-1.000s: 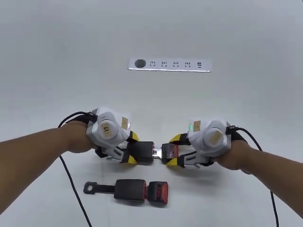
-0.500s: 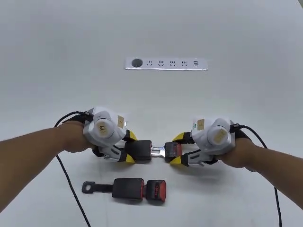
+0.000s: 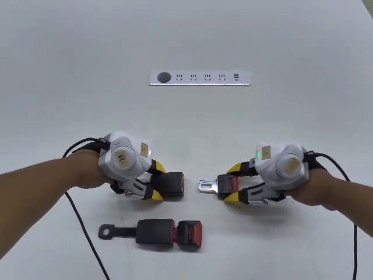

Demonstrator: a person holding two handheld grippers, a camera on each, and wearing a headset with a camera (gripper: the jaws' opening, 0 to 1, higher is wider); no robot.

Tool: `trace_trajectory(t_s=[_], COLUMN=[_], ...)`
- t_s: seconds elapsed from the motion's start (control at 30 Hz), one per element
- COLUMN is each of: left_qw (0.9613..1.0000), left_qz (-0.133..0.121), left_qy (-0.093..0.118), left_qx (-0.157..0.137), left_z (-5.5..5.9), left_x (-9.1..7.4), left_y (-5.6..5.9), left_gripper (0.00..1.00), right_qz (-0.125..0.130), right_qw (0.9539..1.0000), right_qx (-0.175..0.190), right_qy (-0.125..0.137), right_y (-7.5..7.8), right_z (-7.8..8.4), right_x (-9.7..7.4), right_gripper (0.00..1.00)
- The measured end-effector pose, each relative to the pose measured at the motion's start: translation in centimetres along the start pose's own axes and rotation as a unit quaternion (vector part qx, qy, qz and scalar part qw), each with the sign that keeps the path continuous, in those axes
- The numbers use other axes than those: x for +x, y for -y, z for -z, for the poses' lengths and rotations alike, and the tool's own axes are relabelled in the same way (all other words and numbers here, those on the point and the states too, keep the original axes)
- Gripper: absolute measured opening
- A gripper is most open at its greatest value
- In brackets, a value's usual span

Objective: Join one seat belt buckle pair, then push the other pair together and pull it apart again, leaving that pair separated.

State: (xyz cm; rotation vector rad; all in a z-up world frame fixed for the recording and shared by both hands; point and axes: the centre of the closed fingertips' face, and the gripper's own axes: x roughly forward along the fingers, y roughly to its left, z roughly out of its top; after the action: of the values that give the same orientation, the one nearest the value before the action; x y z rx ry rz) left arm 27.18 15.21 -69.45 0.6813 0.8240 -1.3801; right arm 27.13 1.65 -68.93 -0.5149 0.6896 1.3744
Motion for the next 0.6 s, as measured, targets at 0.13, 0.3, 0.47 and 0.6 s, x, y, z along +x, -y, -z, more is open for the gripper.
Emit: trace_trajectory(t_s=[0.13, 0.3, 0.47, 0.6], left_qw=[1.0, 1.0, 1.0, 1.0], left_qz=[0.0, 0.0, 0.0, 0.0], left_qy=[0.0, 0.0, 0.0, 0.001], left_qx=[0.0, -0.001, -0.001, -0.002], left_z=[-0.1, -0.1, -0.3, -0.5], left_x=[0.0, 0.1, 0.0, 0.0], left_y=[0.1, 0.3, 0.5, 0.7], left_gripper=[0.33, 0.33, 0.33, 0.33], right_qz=[-0.001, 0.001, 0.002, 0.002], right_qw=[1.0, 1.0, 1.0, 1.0], right_qx=[0.001, 0.002, 0.004, 0.003], right_qy=[-0.001, -0.001, -0.002, -0.003], right_y=[0.0, -0.1, -0.1, 0.1], right_z=[0.6, 1.2, 1.7, 2.3], right_x=[-0.9, -1.8, -2.3, -2.8], right_gripper=[0.34, 0.34, 0.35, 0.35])
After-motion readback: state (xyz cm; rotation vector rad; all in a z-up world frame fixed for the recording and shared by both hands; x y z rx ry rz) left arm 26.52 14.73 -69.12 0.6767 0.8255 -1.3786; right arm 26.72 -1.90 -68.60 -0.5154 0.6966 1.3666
